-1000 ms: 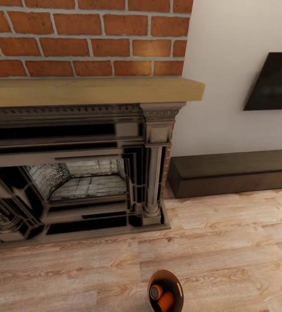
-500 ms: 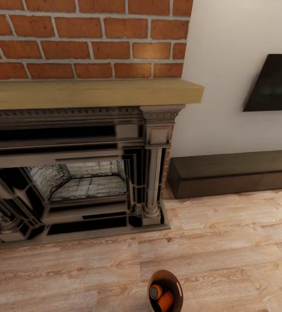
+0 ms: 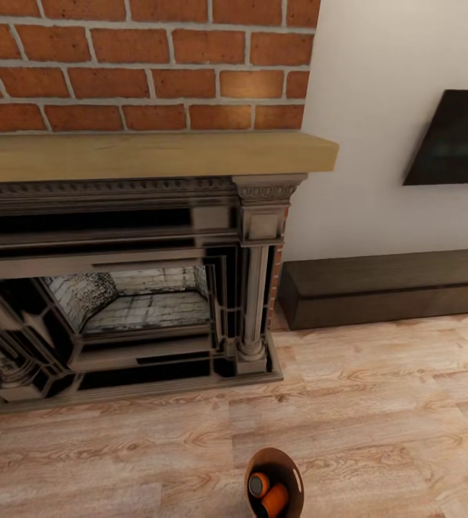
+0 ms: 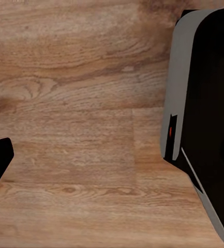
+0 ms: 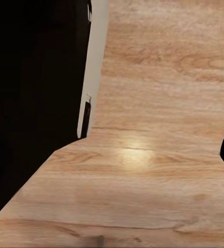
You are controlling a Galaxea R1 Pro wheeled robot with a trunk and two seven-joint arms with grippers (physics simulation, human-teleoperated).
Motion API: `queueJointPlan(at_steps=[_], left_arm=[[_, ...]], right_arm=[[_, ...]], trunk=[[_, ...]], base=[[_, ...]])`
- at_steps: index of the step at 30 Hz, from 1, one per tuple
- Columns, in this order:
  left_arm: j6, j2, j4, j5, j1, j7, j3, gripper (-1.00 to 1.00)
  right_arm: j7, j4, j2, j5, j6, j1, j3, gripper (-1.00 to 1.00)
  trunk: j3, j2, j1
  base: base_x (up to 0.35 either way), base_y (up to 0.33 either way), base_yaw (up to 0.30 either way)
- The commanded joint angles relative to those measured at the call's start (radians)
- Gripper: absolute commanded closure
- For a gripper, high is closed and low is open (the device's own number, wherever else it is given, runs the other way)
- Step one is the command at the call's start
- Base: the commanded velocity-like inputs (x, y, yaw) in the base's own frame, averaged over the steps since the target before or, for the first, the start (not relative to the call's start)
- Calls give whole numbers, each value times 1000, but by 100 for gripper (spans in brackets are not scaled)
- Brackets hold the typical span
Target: Put the three can of soda from the living room inside the tash can in the kitchen.
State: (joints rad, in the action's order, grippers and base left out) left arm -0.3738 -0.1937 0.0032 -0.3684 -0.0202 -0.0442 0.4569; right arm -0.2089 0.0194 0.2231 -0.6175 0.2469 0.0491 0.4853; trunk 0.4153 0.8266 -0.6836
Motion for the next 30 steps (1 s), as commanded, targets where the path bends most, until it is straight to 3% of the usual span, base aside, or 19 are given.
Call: queueJointPlan(at_steps=[1,13,16,21,30], left_arm=[[0,0,0,0,0,0,0,-100],[0,26,0,-3,0,0,-1,-100],[0,37,0,-2,0,0,-1,-100],[0,49,0,0,0,0,-1,-100],[0,51,0,-1,0,0,-1,-100]], right_arm=[[1,0,-2,0,0,0,0,-100],[5,0,-20,2,0,0,-2,-100],[4,1,-36,3,0,0,-2,-100],[4,2,-85,6,0,0,-2,-100],[5,1,-97,7,0,0,-1,-100]], trunk=[[0,0,0],[0,0,0],[0,0,0],[0,0,0],[0,0,0]], base=[[0,0,0],[0,0,0],[0,0,0],[0,0,0],[0,0,0]])
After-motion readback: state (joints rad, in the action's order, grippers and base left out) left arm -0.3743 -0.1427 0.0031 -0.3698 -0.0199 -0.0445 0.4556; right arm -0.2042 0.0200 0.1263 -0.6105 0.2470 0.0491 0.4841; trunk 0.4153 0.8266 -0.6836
